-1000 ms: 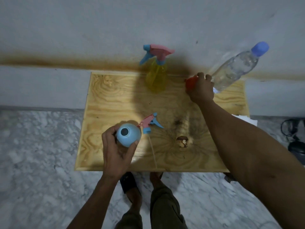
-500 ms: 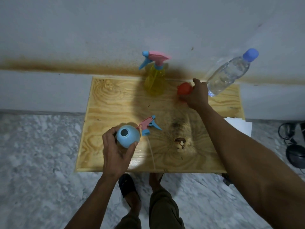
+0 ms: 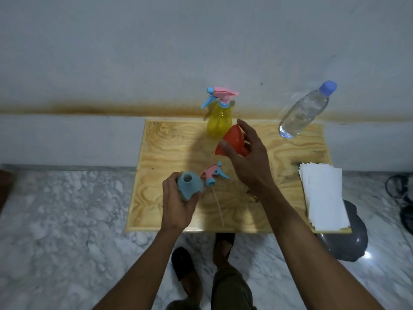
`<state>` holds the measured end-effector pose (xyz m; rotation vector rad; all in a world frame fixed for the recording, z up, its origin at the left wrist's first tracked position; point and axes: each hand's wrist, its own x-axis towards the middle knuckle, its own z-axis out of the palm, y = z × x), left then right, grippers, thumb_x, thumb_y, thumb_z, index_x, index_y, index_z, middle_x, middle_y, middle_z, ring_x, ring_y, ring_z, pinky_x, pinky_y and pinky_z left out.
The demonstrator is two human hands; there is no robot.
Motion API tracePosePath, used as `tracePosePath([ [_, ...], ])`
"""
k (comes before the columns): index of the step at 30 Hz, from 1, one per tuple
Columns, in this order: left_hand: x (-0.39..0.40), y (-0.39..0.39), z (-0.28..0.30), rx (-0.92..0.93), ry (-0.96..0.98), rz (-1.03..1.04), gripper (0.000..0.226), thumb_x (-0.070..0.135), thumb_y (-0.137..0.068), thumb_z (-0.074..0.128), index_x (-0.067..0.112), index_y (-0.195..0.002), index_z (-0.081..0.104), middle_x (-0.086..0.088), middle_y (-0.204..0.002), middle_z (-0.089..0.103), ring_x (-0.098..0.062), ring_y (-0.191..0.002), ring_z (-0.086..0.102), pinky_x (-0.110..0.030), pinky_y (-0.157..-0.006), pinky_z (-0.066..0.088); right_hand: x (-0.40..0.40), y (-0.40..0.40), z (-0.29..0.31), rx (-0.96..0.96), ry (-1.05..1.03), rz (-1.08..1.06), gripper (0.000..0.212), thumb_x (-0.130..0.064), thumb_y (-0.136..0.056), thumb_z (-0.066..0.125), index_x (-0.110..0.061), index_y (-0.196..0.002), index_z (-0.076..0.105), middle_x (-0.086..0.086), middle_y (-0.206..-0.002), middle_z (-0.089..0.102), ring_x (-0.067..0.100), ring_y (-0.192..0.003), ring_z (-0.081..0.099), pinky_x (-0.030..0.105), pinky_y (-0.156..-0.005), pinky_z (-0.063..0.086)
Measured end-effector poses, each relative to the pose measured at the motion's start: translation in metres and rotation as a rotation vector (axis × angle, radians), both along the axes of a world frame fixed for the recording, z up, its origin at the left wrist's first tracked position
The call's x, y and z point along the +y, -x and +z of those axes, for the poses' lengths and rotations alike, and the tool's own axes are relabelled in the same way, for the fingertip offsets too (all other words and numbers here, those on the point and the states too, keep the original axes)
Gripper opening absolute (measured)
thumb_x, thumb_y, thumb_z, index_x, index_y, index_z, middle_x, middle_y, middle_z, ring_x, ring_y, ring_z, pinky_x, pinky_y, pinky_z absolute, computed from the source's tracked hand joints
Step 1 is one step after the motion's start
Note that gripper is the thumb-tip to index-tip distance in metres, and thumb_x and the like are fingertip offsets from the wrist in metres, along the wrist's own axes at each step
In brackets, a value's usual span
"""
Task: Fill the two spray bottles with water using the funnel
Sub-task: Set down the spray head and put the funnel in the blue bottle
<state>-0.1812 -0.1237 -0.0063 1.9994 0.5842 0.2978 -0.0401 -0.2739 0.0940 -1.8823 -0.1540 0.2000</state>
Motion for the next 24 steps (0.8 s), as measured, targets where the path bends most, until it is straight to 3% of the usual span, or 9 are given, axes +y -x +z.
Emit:
tracePosePath([
  [3, 0.002, 0.002, -0.004, -0.015, 0.035, 0.006, 0.069, 0.031, -0.077, 0.084, 0.016, -0.132, 0.044, -0.002, -0.124, 0.045, -0.008, -0.106, 0.049, -0.007, -0.079, 0.041, 0.015, 0.027, 0.012, 0.025, -0.151, 0.020, 0.064, -0.046, -0.075, 0.081, -0.029, -0.129, 0.049, 0.001, -0.121, 0.062, 0.014, -0.107, 0.064, 0.040, -0.088, 0.059],
  [6, 0.002, 0.004, -0.008, -0.034, 0.050, 0.035, 0.073, 0.037, -0.075, 0.085, 0.018, -0.133, 0.045, 0.000, -0.125, 0.047, -0.015, -0.109, 0.054, -0.022, -0.082, 0.049, 0.028, 0.043, 0.011, 0.039, -0.212, 0.006, 0.063, -0.046, -0.069, 0.084, -0.022, -0.117, 0.053, 0.000, -0.111, 0.067, 0.012, -0.104, 0.067, 0.046, -0.085, 0.059],
  [8, 0.001, 0.005, -0.010, -0.038, 0.050, 0.046, 0.072, 0.036, -0.074, 0.084, 0.020, -0.133, 0.046, 0.001, -0.126, 0.049, -0.016, -0.109, 0.055, -0.026, -0.082, 0.050, 0.033, 0.049, 0.005, 0.013, -0.179, -0.001, 0.058, -0.044, -0.068, 0.086, -0.022, -0.113, 0.056, -0.004, -0.108, 0.067, 0.010, -0.102, 0.066, 0.047, -0.082, 0.059],
  [11, 0.001, 0.002, -0.009, -0.026, 0.070, 0.070, 0.073, 0.029, -0.073, 0.085, 0.019, -0.134, 0.046, 0.001, -0.127, 0.051, -0.014, -0.109, 0.055, -0.009, -0.077, 0.044, 0.034, 0.056, -0.005, -0.026, -0.145, 0.014, 0.056, -0.037, -0.067, 0.089, -0.020, -0.111, 0.059, -0.006, -0.108, 0.068, 0.009, -0.102, 0.066, 0.044, -0.080, 0.060],
  [14, 0.000, 0.001, -0.008, -0.028, 0.059, 0.090, 0.074, 0.020, -0.071, 0.087, 0.015, -0.135, 0.048, -0.001, -0.126, 0.052, -0.014, -0.108, 0.055, -0.003, -0.077, 0.041, 0.033, 0.061, -0.015, -0.035, -0.123, 0.047, 0.060, -0.036, -0.064, 0.092, -0.020, -0.112, 0.058, -0.007, -0.115, 0.068, 0.008, -0.109, 0.065, 0.045, -0.082, 0.059],
  [21, 0.004, 0.004, -0.013, -0.035, 0.060, 0.070, 0.074, 0.017, -0.072, 0.087, 0.009, -0.135, 0.048, -0.006, -0.122, 0.056, -0.016, -0.103, 0.057, -0.002, -0.077, 0.040, 0.034, 0.070, -0.027, -0.090, -0.021, 0.139, 0.060, -0.032, -0.062, 0.093, -0.023, -0.111, 0.058, -0.016, -0.118, 0.064, 0.004, -0.112, 0.061, 0.040, -0.084, 0.059],
  [24, 0.004, 0.003, -0.009, -0.023, 0.096, 0.076, 0.071, 0.013, -0.072, 0.087, 0.013, -0.132, 0.049, -0.002, -0.117, 0.057, -0.008, -0.096, 0.058, -0.002, -0.075, 0.042, 0.034, 0.074, -0.028, -0.143, 0.042, 0.200, 0.063, -0.039, -0.064, 0.091, -0.018, -0.113, 0.057, -0.011, -0.118, 0.065, 0.003, -0.106, 0.062, 0.036, -0.082, 0.059],
])
